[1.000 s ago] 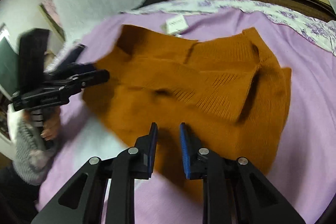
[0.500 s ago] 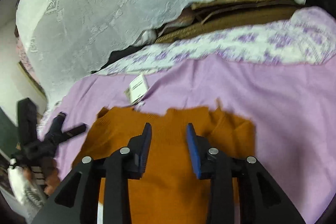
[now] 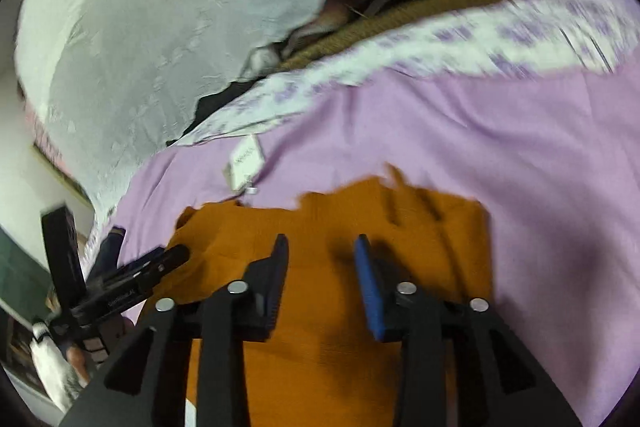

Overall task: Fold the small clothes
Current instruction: 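Release the hem with both grippers and lift them above the folded cardigan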

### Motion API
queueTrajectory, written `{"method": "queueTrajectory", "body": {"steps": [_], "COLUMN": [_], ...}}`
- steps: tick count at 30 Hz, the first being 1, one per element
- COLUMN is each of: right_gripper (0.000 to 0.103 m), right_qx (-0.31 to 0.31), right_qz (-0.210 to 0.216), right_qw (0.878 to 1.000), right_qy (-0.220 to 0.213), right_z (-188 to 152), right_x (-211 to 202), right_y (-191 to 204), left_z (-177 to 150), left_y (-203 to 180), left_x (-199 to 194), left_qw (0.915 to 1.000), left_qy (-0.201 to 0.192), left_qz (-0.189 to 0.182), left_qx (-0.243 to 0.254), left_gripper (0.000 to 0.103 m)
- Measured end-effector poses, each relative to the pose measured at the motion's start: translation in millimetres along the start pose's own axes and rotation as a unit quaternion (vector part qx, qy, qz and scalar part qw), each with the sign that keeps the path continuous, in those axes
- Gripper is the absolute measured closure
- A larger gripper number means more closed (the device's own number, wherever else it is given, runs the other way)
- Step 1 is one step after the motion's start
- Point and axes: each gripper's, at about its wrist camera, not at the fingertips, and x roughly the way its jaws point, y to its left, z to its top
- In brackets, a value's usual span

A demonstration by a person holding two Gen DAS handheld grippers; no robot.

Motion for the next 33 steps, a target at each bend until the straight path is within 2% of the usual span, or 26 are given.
{"method": "queueTrajectory", "body": {"steps": [2, 4, 5, 7, 11, 15, 17, 19, 22, 25, 27, 28, 30, 31, 33], "right_gripper": [0.057, 0.055, 0.061, 0.073, 0.065, 0.063, 0.052, 0.051, 0.052, 0.052, 0.048, 0.041, 0.036, 0.035, 0.035], "right_qx": [-0.015, -0.013, -0.008, 0.016, 0.024, -0.01, -0.028, -0.059, -0.089, -0.087, -0.097, -0.103, -0.115, -0.121, -0.119], "right_qz": [-0.012, -0.04, -0.051, -0.046, -0.04, -0.031, -0.039, -0.061, -0.09, -0.09, -0.095, -0.102, -0.116, -0.118, -0.12], "right_qw": [1.0, 0.999, 0.998, 0.999, 0.999, 0.999, 0.999, 0.996, 0.992, 0.992, 0.99, 0.989, 0.987, 0.985, 0.986], "right_qy": [0.004, 0.022, 0.028, 0.023, -0.01, -0.012, -0.001, 0.017, 0.001, -0.019, -0.022, -0.018, 0.006, 0.017, 0.012], "right_z": [5, 8, 8, 8, 4, -16, -28, -41, -46, -58, -75, -83, -97, -104, -109], "right_x": [12, 29, 36, 39, 10, -10, -9, 5, 3, -17, -32, -36, -35, -34, -41], "right_y": [12, 6, -1, -17, -12, 9, 17, 21, 31, 39, 46, 48, 49, 49, 50], "left_z": [8, 12, 11, 8, 4, -27, -42, -47, -45, -54, -65, -69, -82, -87, -95], "left_y": [-13, -18, -13, 1, 10, 14, 19, 23, 29, 24, 17, 15, 3, -2, -13], "left_x": [8, 28, 47, 60, 33, 7, 0, 1, 9, -9, -26, -31, -40, -41, -44], "left_qw": [0.9999, 0.9989, 0.9972, 0.997, 0.9981, 0.9994, 0.9993, 0.9991, 0.9983, 0.9987, 0.9987, 0.9988, 0.999, 0.9988, 0.9966], "left_qy": [0.003, 0.024, 0.048, 0.057, 0.024, 0.025, 0.032, 0.033, 0.039, 0.012, -0.007, -0.01, -0.009, -0.006, -0.008], "left_qz": [0.014, 0.04, 0.057, 0.039, 0.023, 0.003, 0.004, 0.006, 0.001, 0.033, 0.042, 0.043, 0.043, 0.047, 0.075], "left_qx": [0.004, 0.006, -0.005, -0.036, -0.052, -0.023, -0.019, -0.027, -0.044, -0.036, -0.027, -0.022, -0.001, 0.009, 0.033], "left_gripper": [0.01, 0.009, 0.007, 0.004, 0.005, 0.005, 0.004, 0.004, 0.004, 0.004, 0.005, 0.005, 0.005, 0.005, 0.005]}}
